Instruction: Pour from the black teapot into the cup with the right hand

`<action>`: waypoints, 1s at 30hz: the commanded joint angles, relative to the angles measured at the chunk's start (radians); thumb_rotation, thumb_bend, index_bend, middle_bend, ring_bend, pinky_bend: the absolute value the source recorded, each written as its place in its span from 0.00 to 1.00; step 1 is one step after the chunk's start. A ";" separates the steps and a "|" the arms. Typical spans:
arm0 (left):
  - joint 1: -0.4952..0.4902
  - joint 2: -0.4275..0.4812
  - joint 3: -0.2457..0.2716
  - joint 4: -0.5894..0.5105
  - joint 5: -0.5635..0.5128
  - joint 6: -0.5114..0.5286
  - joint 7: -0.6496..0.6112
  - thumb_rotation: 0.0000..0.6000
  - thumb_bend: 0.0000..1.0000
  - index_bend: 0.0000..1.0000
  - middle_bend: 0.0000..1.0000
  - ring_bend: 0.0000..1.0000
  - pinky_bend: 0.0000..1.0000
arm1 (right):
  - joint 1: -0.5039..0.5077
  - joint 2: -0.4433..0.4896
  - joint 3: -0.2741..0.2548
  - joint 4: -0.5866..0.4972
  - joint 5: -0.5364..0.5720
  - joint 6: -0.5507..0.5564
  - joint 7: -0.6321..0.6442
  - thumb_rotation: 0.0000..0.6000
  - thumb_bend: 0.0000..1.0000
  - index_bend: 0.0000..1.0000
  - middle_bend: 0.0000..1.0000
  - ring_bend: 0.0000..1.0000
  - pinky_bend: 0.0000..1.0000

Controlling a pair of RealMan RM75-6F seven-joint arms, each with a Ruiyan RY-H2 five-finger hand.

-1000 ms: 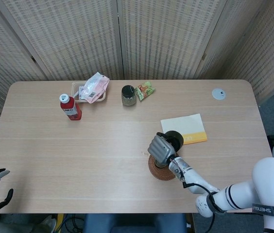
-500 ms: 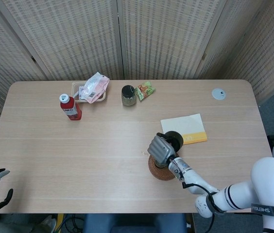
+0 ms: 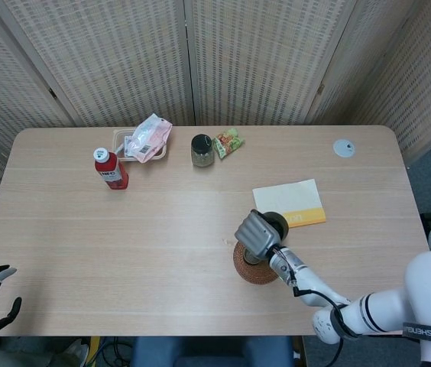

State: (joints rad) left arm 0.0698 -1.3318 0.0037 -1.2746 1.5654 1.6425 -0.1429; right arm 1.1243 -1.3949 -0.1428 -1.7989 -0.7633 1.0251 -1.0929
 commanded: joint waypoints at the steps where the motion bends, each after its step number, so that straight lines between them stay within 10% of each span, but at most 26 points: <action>1: -0.002 0.002 0.001 -0.007 0.003 0.000 0.008 1.00 0.36 0.25 0.20 0.21 0.08 | -0.036 0.008 0.012 0.016 -0.040 -0.008 0.077 0.73 0.55 0.99 0.93 0.91 0.51; 30: -0.026 0.018 0.008 -0.069 0.027 -0.019 0.067 1.00 0.36 0.25 0.20 0.21 0.08 | -0.309 0.233 0.108 0.016 -0.216 -0.087 0.749 0.74 0.46 0.99 0.89 0.89 0.51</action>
State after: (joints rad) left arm 0.0440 -1.3140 0.0112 -1.3436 1.5924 1.6234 -0.0761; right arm 0.8337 -1.1750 -0.0377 -1.7923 -0.9671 0.9514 -0.3696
